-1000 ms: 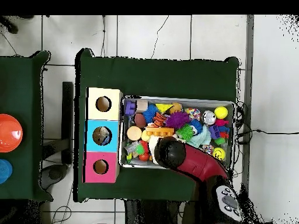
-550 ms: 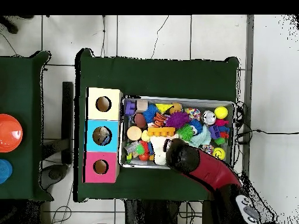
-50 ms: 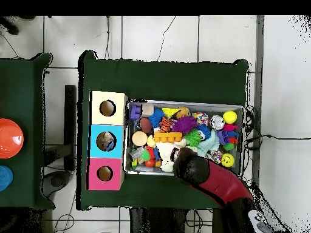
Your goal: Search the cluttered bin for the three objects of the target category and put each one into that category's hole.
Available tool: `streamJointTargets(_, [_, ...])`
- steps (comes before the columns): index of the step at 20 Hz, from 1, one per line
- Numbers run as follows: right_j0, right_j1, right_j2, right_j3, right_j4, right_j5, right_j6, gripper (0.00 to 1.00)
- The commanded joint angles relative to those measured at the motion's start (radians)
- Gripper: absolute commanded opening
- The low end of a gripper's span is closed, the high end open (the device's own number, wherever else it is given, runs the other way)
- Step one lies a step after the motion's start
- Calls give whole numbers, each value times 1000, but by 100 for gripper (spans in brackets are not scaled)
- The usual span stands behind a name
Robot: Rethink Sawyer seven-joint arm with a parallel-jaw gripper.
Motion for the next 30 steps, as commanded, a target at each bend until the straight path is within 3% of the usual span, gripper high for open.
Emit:
streamJointTargets(1, [-22,-8,112,27,-59,-78,105,0])
streamJointTargets(5, [-5,-9,93,20,-82,-123,122,0])
streamJointTargets(6, [4,-9,82,18,-89,-139,131,100])
streamJointTargets(12, [28,-5,72,-18,-95,-100,124,100])
streamJointTargets(22, [127,-37,-2,-104,-37,166,143,100])
streamJointTargets(28, [45,-12,60,-27,-42,28,137,100])
streamJointTargets(30, [-3,4,95,19,-57,-58,137,100])
